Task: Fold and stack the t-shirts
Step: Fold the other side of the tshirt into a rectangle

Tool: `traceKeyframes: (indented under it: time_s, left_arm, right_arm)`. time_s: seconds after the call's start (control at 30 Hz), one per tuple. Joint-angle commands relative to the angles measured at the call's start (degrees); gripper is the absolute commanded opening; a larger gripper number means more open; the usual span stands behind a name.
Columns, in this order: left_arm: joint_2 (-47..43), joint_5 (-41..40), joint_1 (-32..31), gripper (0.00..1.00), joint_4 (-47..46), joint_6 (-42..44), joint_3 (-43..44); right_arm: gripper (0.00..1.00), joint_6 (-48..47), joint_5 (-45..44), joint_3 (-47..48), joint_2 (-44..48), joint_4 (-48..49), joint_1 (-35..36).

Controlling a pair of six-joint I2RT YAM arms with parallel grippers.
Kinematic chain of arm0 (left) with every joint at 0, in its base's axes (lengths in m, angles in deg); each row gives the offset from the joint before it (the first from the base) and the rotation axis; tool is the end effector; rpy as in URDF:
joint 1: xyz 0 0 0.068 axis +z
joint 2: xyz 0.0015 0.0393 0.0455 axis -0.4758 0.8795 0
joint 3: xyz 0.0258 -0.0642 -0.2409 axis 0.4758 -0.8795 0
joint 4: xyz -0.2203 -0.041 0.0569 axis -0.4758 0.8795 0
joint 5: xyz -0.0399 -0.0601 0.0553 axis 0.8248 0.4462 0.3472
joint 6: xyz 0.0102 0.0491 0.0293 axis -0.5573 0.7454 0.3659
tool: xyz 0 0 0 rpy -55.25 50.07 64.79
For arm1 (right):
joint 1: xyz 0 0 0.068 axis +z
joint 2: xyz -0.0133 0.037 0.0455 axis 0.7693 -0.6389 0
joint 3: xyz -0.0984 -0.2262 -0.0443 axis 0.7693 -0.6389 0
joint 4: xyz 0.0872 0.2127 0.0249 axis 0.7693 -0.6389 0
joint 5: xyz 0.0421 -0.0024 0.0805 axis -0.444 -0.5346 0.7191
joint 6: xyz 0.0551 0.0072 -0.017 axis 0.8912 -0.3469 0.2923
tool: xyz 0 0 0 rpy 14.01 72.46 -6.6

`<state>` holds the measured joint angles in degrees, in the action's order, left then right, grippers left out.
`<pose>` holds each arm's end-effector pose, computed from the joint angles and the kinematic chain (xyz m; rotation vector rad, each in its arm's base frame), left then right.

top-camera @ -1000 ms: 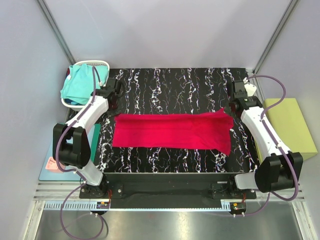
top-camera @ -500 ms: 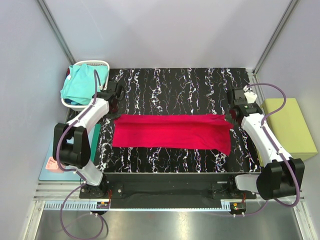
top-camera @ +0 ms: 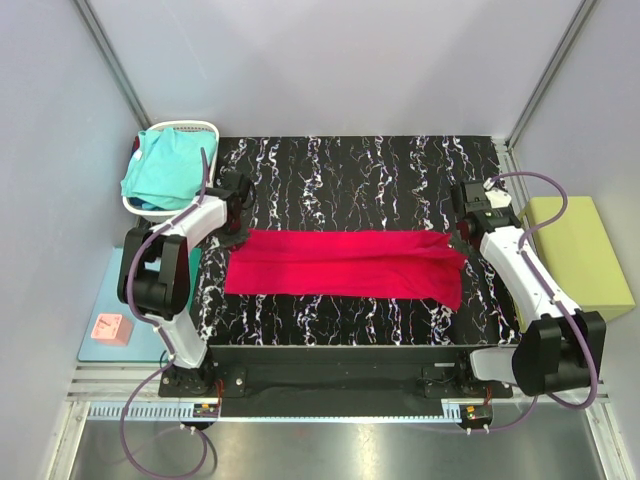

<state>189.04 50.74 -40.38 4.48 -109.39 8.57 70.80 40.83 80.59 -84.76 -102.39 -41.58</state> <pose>0.3044 -0.0526 0.1817 -0.5363 2.7276 0.2285 0.2263 0.0173 0.2549 0.6830 2.4426 -0.2828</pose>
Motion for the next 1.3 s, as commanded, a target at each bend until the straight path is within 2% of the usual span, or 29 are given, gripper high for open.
traceKeyframes:
  time_s: [0.0,0.13,0.27,0.33,0.37,0.43,0.47,0.53,0.63,0.83,1.27]
  left_arm:
    - [0.17,-0.32,0.01,0.18,-1.17,-0.07,0.25]
    - [0.09,-0.40,0.01,0.19,-1.16,0.19,0.25]
    - [-0.88,-1.19,0.01,0.30,-1.08,-0.07,-0.02]
    - [-1.84,-1.63,0.10,0.37,-1.08,-0.16,0.16]
    - [-2.28,-1.64,0.10,0.38,-0.99,-0.33,0.60]
    - [-4.30,-1.29,0.01,0.40,-1.43,-1.12,1.04]
    - [-4.75,-0.94,0.01,0.40,-2.04,-1.30,1.82]
    - [-5.19,0.29,0.01,0.40,-2.48,-1.30,3.14]
    - [-3.09,1.17,0.01,0.40,-2.31,-0.95,6.39]
    - [3.93,5.38,0.01,0.34,-3.01,-0.68,10.17]
    - [10.36,9.52,-0.95,0.32,-3.89,0.72,12.55]
  right_arm:
    - [0.00,0.61,-0.76,0.55,-1.41,-1.72,0.43]
    - [0.00,0.78,0.12,1.08,-2.29,-2.51,0.43]
    - [0.02,0.78,0.21,0.90,-2.21,-2.60,0.43]
    - [0.14,1.22,1.34,1.08,-1.33,-1.99,0.43]
    - [0.26,1.14,2.22,1.17,-0.63,-0.94,0.43]
    - [0.35,1.22,3.98,2.04,2.00,3.54,0.43]
    - [0.47,1.14,4.34,3.00,2.54,5.81,0.43]
    - [0.53,0.00,6.09,8.16,0.36,6.10,0.43]
    - [0.54,-0.88,8.11,13.54,-5.18,4.70,0.43]
    - [0.49,-1.50,14.09,14.00,-11.34,6.80,0.43]
    - [0.49,-3.61,14.18,14.53,-22.94,5.22,0.43]
